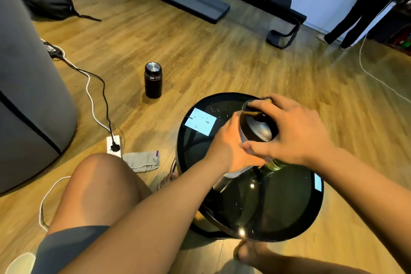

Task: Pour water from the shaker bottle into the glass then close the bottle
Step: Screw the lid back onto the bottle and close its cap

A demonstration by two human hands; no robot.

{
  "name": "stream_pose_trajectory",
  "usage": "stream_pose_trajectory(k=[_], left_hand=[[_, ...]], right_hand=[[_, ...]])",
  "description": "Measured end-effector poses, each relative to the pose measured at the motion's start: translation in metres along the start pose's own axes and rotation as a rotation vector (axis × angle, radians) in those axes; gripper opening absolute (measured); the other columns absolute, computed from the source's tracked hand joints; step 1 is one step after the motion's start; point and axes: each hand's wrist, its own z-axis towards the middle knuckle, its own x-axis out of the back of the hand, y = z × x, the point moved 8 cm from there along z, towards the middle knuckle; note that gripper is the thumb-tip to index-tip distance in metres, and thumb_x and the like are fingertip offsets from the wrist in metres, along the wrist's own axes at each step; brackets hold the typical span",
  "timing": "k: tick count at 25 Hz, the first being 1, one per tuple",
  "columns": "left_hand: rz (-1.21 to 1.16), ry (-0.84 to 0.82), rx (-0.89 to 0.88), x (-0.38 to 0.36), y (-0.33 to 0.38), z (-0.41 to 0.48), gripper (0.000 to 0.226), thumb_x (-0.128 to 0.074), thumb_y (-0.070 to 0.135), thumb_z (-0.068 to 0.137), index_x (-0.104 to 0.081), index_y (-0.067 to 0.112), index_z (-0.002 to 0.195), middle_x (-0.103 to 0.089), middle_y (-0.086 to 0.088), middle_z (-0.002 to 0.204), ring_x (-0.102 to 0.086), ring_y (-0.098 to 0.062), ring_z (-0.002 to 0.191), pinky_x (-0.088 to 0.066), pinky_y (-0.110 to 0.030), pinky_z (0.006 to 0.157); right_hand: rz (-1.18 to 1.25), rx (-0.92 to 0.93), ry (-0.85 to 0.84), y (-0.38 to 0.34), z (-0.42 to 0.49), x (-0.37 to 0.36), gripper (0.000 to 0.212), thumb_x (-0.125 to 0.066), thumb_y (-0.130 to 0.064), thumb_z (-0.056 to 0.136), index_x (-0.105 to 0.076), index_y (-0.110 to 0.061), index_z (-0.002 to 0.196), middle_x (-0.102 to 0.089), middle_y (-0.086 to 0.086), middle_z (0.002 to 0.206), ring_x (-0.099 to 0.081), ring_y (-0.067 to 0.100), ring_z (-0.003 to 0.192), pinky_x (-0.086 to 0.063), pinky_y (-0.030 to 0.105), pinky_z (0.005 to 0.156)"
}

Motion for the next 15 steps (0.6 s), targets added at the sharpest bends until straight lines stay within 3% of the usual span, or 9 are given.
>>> stream_pose_trajectory(k=[3, 7, 12, 15], left_hand=[[0.006, -0.021, 0.016, -0.0012, 0.0025, 0.0027, 0.102, -0.09, 0.059, 0.048, -0.037, 0.042, 0.134, -0.058, 0.013, 0.127, -0.058, -0.008, 0.115, -0.05, -0.027, 0.09], [0.022, -0.026, -0.031, 0.0019, 0.0058, 0.0014, 0.102, -0.092, 0.056, 0.052, -0.038, 0.033, 0.137, -0.059, 0.01, 0.129, -0.059, -0.01, 0.118, -0.053, -0.035, 0.097], [0.017, -0.016, -0.051, -0.0015, 0.0075, 0.0044, 0.104, -0.096, 0.046, 0.055, -0.039, 0.027, 0.139, -0.059, 0.006, 0.13, -0.059, -0.012, 0.118, -0.054, -0.035, 0.097], [0.015, -0.009, -0.066, 0.0009, 0.0047, 0.0056, 0.099, -0.097, 0.046, 0.055, -0.039, 0.03, 0.135, -0.058, 0.011, 0.125, -0.059, -0.009, 0.114, -0.051, -0.03, 0.092]], right_hand=[[0.147, 0.014, -0.025, 0.0025, 0.0079, 0.0053, 0.083, -0.064, -0.074, 0.051, -0.055, -0.042, 0.128, -0.06, -0.012, 0.129, -0.06, 0.019, 0.114, -0.049, 0.037, 0.082], [0.089, 0.063, 0.021, 0.0004, 0.0071, 0.0065, 0.083, -0.059, -0.073, 0.052, -0.055, -0.042, 0.129, -0.059, -0.01, 0.131, -0.058, 0.021, 0.116, -0.042, 0.033, 0.078], [0.081, -0.015, 0.102, 0.0063, 0.005, 0.0039, 0.079, -0.059, -0.073, 0.054, -0.055, -0.041, 0.126, -0.061, -0.011, 0.122, -0.06, 0.02, 0.109, -0.049, 0.038, 0.077], [0.081, 0.061, 0.03, 0.0052, 0.0079, 0.0031, 0.078, -0.062, -0.072, 0.057, -0.053, -0.04, 0.127, -0.059, -0.009, 0.127, -0.059, 0.021, 0.111, -0.052, 0.042, 0.079]])
